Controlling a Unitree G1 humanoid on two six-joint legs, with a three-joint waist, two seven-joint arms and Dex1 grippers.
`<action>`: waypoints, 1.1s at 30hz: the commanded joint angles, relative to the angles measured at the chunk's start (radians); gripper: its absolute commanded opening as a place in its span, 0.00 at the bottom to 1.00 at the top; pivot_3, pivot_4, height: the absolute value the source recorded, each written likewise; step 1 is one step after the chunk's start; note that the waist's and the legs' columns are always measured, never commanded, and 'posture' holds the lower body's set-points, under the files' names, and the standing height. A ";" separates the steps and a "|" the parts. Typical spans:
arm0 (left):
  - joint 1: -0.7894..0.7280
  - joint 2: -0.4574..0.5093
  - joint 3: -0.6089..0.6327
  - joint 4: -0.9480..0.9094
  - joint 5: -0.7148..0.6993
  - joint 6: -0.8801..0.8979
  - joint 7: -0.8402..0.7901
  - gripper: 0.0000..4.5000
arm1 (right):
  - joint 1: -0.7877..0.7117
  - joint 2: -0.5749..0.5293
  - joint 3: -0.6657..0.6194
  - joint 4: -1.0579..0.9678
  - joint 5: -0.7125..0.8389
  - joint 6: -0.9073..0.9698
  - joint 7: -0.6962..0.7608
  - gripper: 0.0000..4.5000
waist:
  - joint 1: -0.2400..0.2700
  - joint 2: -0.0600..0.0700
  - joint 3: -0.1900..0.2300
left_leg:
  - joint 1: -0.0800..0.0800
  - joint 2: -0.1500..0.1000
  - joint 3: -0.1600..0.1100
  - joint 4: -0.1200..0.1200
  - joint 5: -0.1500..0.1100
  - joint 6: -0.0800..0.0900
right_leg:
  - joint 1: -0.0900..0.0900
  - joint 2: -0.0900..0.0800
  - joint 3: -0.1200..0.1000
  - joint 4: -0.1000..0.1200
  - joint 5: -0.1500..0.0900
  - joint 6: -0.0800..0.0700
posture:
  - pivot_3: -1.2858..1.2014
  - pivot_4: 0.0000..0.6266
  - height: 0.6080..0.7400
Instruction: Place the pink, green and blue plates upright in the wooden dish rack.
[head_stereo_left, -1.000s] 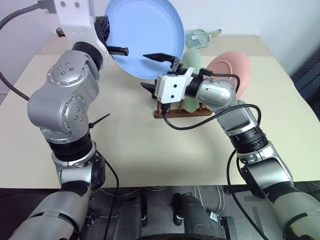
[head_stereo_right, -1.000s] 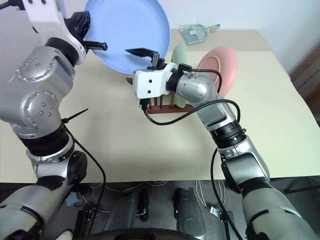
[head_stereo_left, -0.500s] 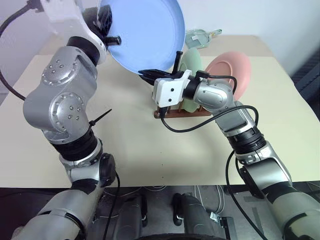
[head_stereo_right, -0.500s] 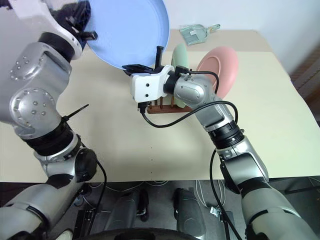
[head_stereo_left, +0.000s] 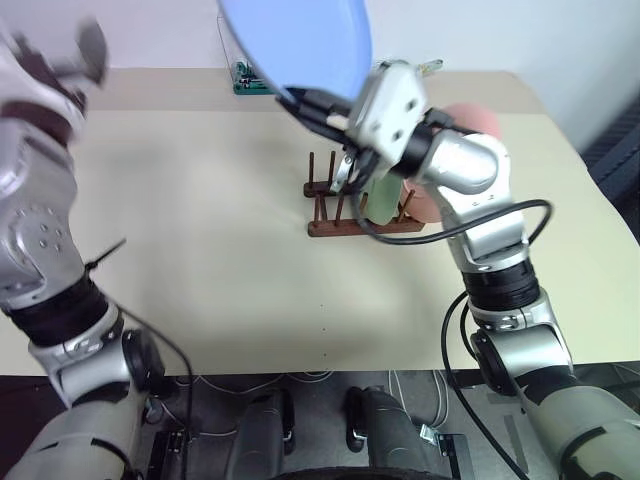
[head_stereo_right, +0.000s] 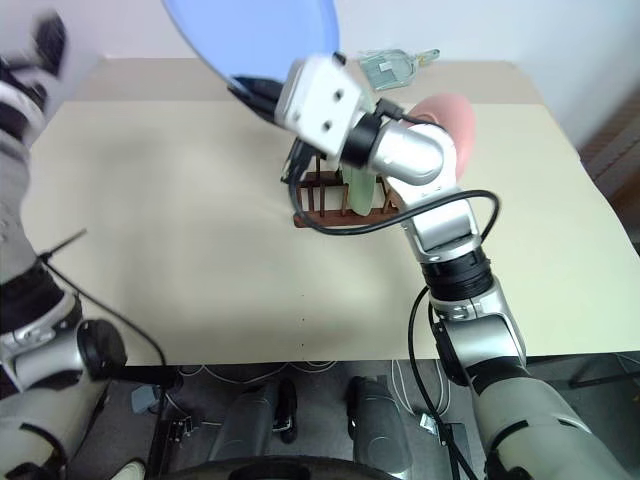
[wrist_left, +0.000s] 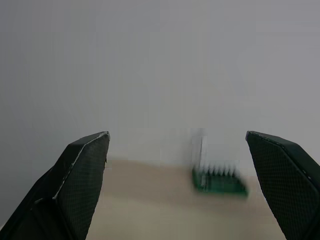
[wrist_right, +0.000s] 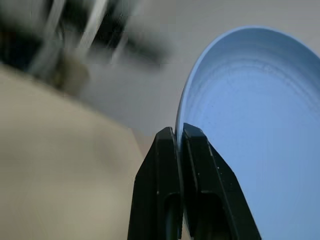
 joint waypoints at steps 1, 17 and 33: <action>0.104 0.028 -0.043 -0.032 -0.036 -0.109 -0.160 1.00 | 0.007 0.015 -0.103 -0.130 0.267 0.213 -0.022 0.00 | 0.000 0.000 0.000 | 0.000 0.000 0.000 0.000 0.000 0.000 | 0.000 0.000 0.000 0.000 0.000 0.000 | 0.52 0.24 1.00; 0.534 0.096 -0.308 -0.117 -0.037 -0.433 -0.634 1.00 | 0.082 0.148 -0.272 -0.136 0.961 0.715 -0.546 0.00 | -0.005 0.002 -0.001 | 0.000 0.002 0.001 -0.001 -0.003 0.003 | -0.002 -0.003 0.000 -0.003 0.003 -0.012 | 0.52 0.24 1.00; 0.532 0.062 -0.338 -0.102 -0.039 -0.469 -0.597 1.00 | 0.064 0.189 -0.288 -0.036 0.987 0.705 -0.766 0.00 | -0.003 0.003 0.000 | -0.004 0.002 0.002 -0.001 -0.001 0.008 | -0.005 0.000 0.000 -0.003 0.004 -0.008 | 0.52 0.24 1.00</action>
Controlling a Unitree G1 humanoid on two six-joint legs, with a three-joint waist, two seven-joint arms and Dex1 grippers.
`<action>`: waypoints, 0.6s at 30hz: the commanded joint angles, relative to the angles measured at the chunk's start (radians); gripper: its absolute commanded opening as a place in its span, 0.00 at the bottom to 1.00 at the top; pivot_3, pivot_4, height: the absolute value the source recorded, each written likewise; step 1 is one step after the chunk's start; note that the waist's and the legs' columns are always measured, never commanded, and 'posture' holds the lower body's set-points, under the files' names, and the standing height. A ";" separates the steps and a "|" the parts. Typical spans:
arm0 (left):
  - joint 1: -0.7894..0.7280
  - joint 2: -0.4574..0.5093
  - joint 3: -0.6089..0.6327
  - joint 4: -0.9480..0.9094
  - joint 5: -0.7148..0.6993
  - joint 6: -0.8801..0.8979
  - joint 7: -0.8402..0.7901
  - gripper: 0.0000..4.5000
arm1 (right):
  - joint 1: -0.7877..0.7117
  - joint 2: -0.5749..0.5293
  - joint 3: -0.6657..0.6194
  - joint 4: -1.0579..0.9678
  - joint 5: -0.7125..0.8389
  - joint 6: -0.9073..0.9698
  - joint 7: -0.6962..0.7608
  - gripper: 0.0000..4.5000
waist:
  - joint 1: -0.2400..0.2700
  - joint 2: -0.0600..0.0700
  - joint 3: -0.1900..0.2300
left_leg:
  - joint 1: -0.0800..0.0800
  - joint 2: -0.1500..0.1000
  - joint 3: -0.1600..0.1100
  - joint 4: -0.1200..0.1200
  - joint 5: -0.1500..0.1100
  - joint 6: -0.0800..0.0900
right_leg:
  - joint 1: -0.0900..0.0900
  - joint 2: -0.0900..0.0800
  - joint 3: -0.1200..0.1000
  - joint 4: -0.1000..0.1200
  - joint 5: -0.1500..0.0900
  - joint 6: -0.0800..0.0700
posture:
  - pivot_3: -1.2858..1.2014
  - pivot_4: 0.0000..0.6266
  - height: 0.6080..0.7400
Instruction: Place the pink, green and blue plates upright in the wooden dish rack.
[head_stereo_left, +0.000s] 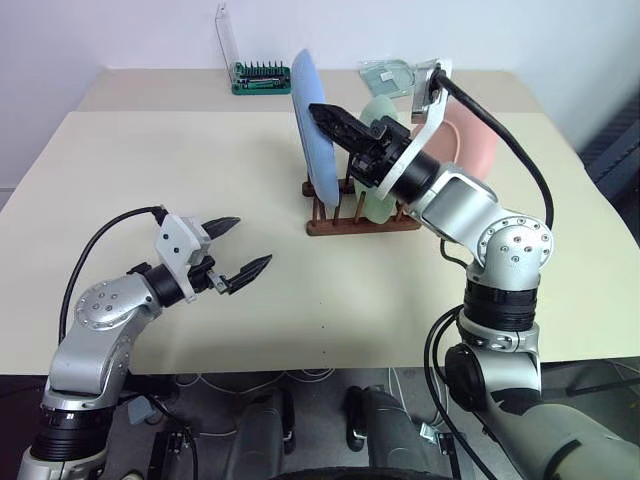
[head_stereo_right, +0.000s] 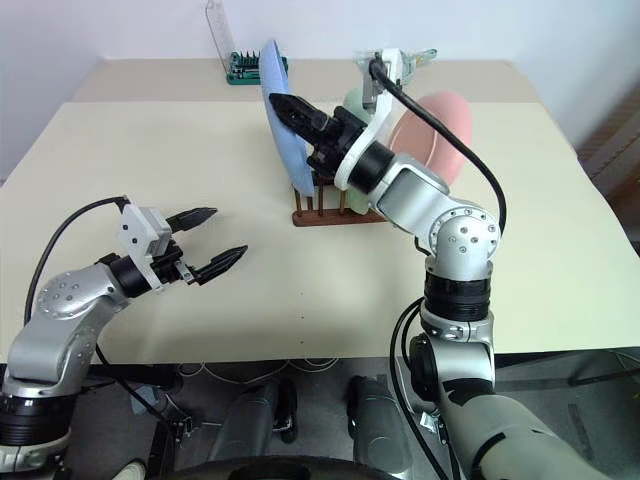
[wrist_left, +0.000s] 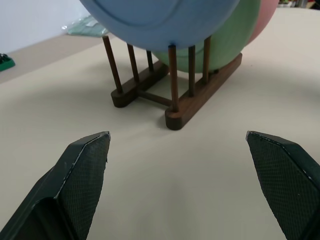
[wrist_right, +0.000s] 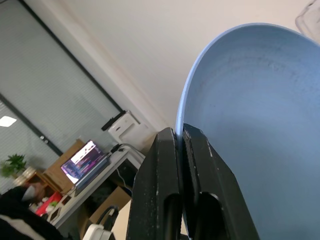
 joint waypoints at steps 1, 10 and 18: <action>-0.002 -0.004 0.001 -0.032 -0.007 -0.017 0.008 1.00 | -0.043 0.015 -0.020 -0.013 0.008 -0.035 -0.011 0.00 | 0.000 0.000 0.000 | 0.000 0.000 0.000 0.000 0.000 0.000 | 0.000 0.000 0.000 0.000 0.000 0.000 | 0.52 0.24 1.00; -0.005 -0.011 -0.007 -0.039 -0.008 -0.017 0.020 1.00 | -0.049 0.042 -0.051 0.057 0.045 -0.035 -0.102 0.00 | 0.000 0.000 0.000 | 0.000 0.000 0.000 0.000 0.000 0.000 | 0.000 0.000 0.000 0.000 0.000 0.000 | 0.52 0.24 1.00; -0.004 -0.011 -0.008 -0.039 -0.008 -0.021 0.022 1.00 | -0.046 0.048 -0.061 0.068 0.066 -0.032 -0.129 0.07 | -0.001 0.000 0.000 | 0.000 0.000 0.000 0.000 0.000 0.000 | 0.000 0.000 0.000 -0.001 0.000 0.000 | 0.52 0.24 1.00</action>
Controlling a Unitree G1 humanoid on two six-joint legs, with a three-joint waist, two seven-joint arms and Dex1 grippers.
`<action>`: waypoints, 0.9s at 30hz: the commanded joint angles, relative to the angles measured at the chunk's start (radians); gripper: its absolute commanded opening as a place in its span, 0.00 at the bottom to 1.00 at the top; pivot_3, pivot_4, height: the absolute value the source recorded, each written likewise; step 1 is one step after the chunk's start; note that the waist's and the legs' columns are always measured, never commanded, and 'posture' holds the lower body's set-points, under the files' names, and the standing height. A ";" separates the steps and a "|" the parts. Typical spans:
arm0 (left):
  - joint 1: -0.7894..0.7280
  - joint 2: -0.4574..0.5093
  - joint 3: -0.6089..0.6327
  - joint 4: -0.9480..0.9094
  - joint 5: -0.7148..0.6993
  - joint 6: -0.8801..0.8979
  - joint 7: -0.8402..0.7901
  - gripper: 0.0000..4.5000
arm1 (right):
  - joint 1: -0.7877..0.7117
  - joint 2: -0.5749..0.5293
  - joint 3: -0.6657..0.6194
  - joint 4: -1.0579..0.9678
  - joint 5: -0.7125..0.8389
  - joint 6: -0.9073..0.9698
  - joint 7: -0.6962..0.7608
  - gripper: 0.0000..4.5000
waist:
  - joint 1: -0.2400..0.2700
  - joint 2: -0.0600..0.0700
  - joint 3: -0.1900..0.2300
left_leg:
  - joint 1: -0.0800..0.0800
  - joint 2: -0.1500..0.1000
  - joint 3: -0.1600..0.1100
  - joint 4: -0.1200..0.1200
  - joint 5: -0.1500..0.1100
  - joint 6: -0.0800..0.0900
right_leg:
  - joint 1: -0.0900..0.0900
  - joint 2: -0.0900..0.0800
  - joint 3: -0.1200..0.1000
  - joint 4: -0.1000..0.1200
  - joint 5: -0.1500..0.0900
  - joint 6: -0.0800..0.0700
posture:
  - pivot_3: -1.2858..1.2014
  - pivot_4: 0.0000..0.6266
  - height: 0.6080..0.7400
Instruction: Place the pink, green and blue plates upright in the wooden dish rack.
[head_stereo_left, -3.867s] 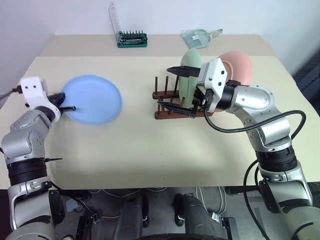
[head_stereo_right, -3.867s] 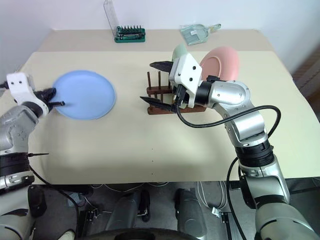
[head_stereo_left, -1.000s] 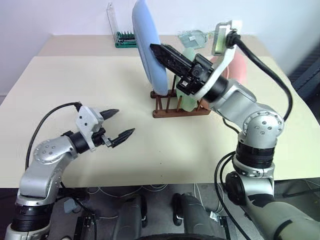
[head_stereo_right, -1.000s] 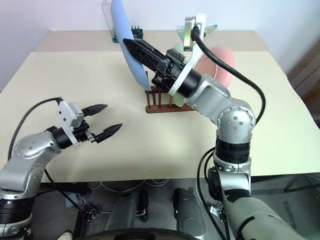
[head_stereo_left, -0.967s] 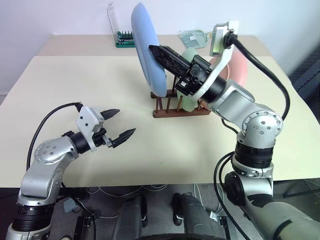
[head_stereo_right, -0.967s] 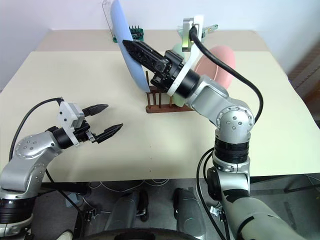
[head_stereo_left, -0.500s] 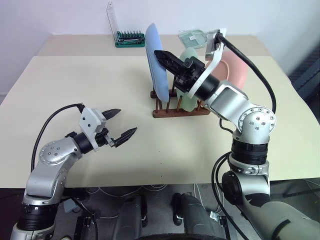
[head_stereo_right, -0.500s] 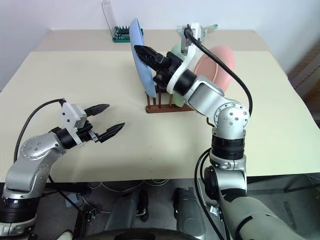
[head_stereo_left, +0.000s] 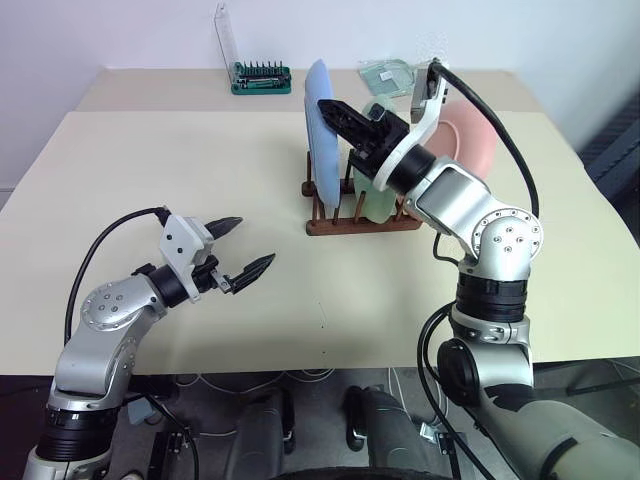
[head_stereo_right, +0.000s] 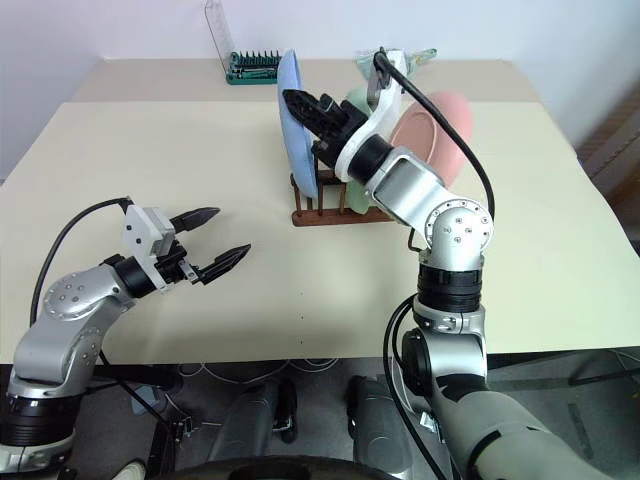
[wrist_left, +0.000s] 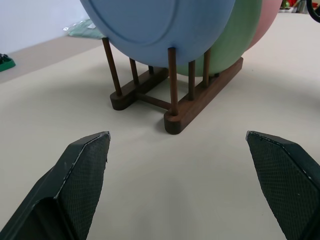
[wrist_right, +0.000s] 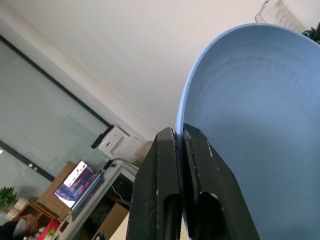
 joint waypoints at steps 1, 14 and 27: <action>-0.004 -0.003 0.001 -0.036 -0.007 -0.021 0.001 1.00 | -0.022 0.009 -0.019 -0.019 0.028 -0.012 -0.003 0.14 | 0.000 0.000 0.000 | 0.000 0.000 0.000 0.000 0.000 0.000 | 0.000 0.000 0.000 0.000 0.000 0.000 | 0.52 0.24 1.00; -0.005 -0.010 -0.003 -0.032 -0.006 -0.023 0.005 1.00 | -0.046 -0.030 -0.002 -0.043 -0.021 -0.020 0.029 0.94 | 0.000 0.001 0.000 | 0.000 0.000 0.000 0.000 0.000 0.000 | -0.001 0.000 0.000 0.000 0.000 0.000 | 0.52 0.24 1.00; -0.010 -0.016 -0.009 -0.024 -0.003 -0.027 0.002 1.00 | -0.081 -0.120 0.026 -0.056 -0.169 -0.018 0.137 0.94 | 0.001 0.001 0.001 | -0.001 0.000 0.000 -0.001 0.000 0.000 | -0.002 0.000 0.000 -0.001 -0.001 -0.002 | 0.52 0.24 1.00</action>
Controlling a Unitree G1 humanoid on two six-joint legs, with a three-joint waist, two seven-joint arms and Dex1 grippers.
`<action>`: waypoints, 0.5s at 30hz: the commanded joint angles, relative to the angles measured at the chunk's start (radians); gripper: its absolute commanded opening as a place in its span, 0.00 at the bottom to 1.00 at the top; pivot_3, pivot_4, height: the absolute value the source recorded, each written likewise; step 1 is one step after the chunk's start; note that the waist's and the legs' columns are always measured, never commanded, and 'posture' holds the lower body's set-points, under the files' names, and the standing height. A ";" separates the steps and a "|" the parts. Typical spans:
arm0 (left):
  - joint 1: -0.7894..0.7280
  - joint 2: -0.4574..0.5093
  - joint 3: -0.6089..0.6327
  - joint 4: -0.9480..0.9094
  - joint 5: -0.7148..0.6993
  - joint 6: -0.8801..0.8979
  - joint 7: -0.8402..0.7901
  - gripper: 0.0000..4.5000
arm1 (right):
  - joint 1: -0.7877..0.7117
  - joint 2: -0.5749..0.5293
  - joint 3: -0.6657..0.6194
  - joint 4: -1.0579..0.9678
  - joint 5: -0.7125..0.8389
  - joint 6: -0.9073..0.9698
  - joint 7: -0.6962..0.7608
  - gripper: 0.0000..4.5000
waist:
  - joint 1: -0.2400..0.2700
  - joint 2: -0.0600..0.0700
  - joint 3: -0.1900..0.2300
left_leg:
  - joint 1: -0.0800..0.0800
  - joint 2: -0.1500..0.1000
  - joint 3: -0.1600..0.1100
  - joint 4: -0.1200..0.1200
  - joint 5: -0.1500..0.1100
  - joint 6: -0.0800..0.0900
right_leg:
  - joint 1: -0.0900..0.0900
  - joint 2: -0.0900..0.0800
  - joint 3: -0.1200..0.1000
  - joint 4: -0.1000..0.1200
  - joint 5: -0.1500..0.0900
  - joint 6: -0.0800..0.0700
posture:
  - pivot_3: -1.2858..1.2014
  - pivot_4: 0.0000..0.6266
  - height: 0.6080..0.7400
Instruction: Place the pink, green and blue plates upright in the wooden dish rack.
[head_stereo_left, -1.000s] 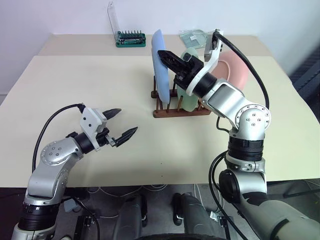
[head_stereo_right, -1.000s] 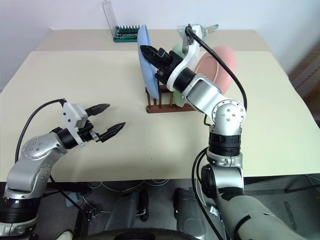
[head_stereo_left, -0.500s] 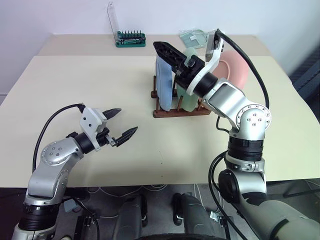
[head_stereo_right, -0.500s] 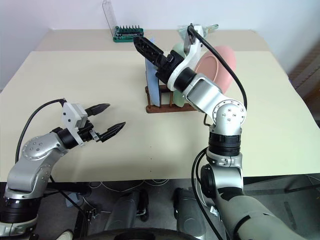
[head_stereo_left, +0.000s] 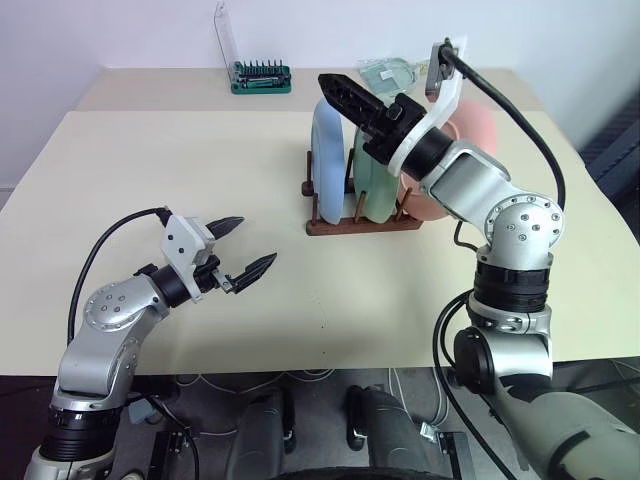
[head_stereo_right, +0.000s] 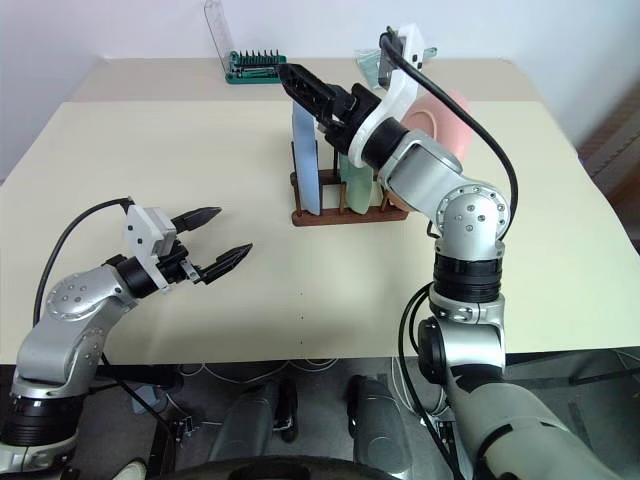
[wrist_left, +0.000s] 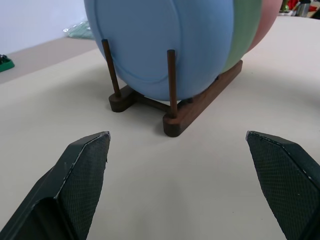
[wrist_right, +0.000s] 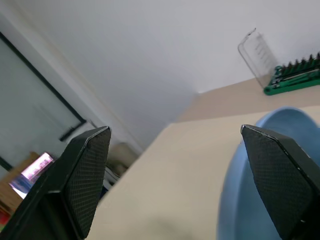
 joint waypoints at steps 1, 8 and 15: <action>-0.010 -0.004 -0.006 -0.023 -0.003 -0.023 -0.001 1.00 | -0.033 -0.006 -0.007 -0.049 -0.012 -0.009 0.025 0.94 | 0.000 0.000 0.000 | 0.000 0.000 0.000 0.000 0.000 0.000 | 0.000 0.000 0.000 0.000 0.000 0.000 | 0.52 0.24 1.00; -0.019 -0.006 0.012 -0.001 0.010 -0.048 0.015 1.00 | -0.032 -0.226 -0.013 -0.142 -0.161 -0.112 0.346 0.94 | 0.006 0.000 0.000 | -0.001 0.000 0.000 0.000 0.000 0.000 | 0.000 0.000 0.000 -0.001 0.000 0.000 | 0.52 0.24 1.00; -0.041 0.017 0.034 0.070 0.018 -0.090 0.003 1.00 | 0.160 -0.534 -0.118 -0.106 -0.344 -0.261 0.614 0.94 | 0.007 0.001 0.000 | -0.001 -0.001 0.000 -0.002 -0.003 0.005 | 0.005 0.000 -0.002 -0.012 0.000 0.003 | 0.52 0.24 1.00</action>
